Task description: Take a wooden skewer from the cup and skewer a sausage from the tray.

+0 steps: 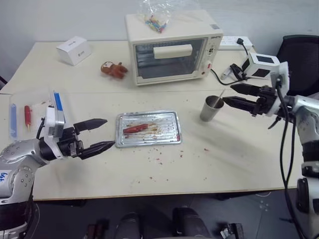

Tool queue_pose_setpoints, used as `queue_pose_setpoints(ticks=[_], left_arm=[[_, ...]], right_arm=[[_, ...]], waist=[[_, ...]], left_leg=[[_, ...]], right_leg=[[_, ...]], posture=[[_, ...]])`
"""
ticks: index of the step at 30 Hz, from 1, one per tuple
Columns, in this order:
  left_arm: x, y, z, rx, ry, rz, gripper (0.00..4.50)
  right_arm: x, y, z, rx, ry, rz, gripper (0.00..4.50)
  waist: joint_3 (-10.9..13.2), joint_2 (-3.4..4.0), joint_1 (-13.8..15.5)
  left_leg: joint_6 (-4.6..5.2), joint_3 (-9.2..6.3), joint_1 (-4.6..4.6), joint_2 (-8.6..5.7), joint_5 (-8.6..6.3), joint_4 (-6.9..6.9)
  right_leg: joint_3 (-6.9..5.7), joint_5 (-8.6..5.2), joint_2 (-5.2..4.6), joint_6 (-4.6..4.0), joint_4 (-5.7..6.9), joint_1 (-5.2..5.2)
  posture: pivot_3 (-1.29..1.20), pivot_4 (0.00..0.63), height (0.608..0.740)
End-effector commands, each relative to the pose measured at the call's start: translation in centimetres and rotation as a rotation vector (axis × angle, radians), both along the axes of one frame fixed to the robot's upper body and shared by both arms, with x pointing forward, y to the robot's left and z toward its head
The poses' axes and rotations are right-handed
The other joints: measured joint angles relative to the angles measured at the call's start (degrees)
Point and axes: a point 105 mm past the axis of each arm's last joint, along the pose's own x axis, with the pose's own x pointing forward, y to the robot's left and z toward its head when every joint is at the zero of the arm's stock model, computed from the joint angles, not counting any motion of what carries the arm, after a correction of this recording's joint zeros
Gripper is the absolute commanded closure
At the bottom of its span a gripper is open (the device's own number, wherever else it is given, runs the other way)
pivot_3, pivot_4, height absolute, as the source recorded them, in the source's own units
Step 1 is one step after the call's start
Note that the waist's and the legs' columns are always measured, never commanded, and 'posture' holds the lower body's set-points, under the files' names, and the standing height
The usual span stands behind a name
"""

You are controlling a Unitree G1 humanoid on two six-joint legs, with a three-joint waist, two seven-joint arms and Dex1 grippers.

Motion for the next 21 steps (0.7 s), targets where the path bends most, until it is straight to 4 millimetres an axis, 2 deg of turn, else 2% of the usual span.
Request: queue_pose_setpoints(ticks=[1, 5, 9, 12, 14, 17, 21], left_arm=[[-0.6, -0.5, 0.5, 0.022, -0.053, 0.009, 0.03], [-1.1, -0.6, 0.4, 0.024, -0.059, 0.028, 0.03], [-1.3, -0.5, 0.3, 0.025, -0.060, 0.048, 0.03], [-1.4, -0.4, 0.4, 0.026, -0.066, 0.058, 0.03], [-1.3, -0.3, 0.4, 0.025, -0.071, 0.064, 0.03], [-1.2, -0.3, 0.4, 0.026, -0.073, 0.067, 0.03], [-0.9, -0.5, 0.3, 0.023, -0.077, 0.065, 0.03]], right_arm=[[1.3, -0.4, -0.2, -0.036, 0.014, -0.053, 0.00], [2.3, -0.5, 0.0, -0.041, -0.002, -0.081, 0.00], [2.1, -0.2, 0.0, -0.045, -0.016, -0.044, 0.00], [1.6, 0.0, 1.4, 0.022, -0.043, 0.004, 0.00], [1.5, -0.6, 1.9, 0.029, -0.054, -0.022, 0.00], [2.0, -1.8, 1.7, -0.031, -0.062, -0.105, 0.00], [3.1, -1.9, 1.1, -0.048, -0.043, -0.181, 0.00]], waist=[[0.0, 0.00, 0.1], [0.0, 0.02, 0.1], [0.0, 0.03, 0.0], [0.0, 0.05, -0.1], [0.0, 0.05, -0.1], [0.0, 0.05, -0.1], [0.0, 0.05, -0.3]], left_leg=[[0.00, 0.01, 0.00, -0.01, 0.00, 0.01], [0.00, 0.04, -0.02, -0.02, 0.00, 0.01], [0.00, 0.03, -0.02, 0.02, 0.00, 0.01], [0.00, 0.04, -0.01, 0.01, 0.00, 0.01], [0.00, 0.04, -0.01, 0.02, 0.00, 0.01], [0.00, 0.03, -0.01, 0.02, 0.00, 0.01], [-0.01, 0.05, -0.01, 0.00, 0.00, 0.00]], right_leg=[[0.01, 0.00, 0.00, 0.00, 0.01, 0.00], [0.03, 0.00, -0.02, 0.00, 0.02, -0.03], [0.04, 0.00, -0.03, 0.00, 0.01, -0.03], [0.04, 0.00, -0.01, 0.00, 0.03, -0.03], [0.04, 0.00, -0.01, 0.00, 0.03, -0.03], [0.03, 0.00, -0.02, 0.00, 0.03, -0.02], [0.05, 0.00, -0.01, 0.00, 0.03, -0.03]], posture=[[0.00, 0.150, 0.740], [0.00, 0.150, 0.740], [0.00, 0.150, 0.740], [0.00, 0.150, 0.740], [0.00, 0.150, 0.740], [0.00, 0.150, 0.740], [0.00, 0.150, 0.740]])
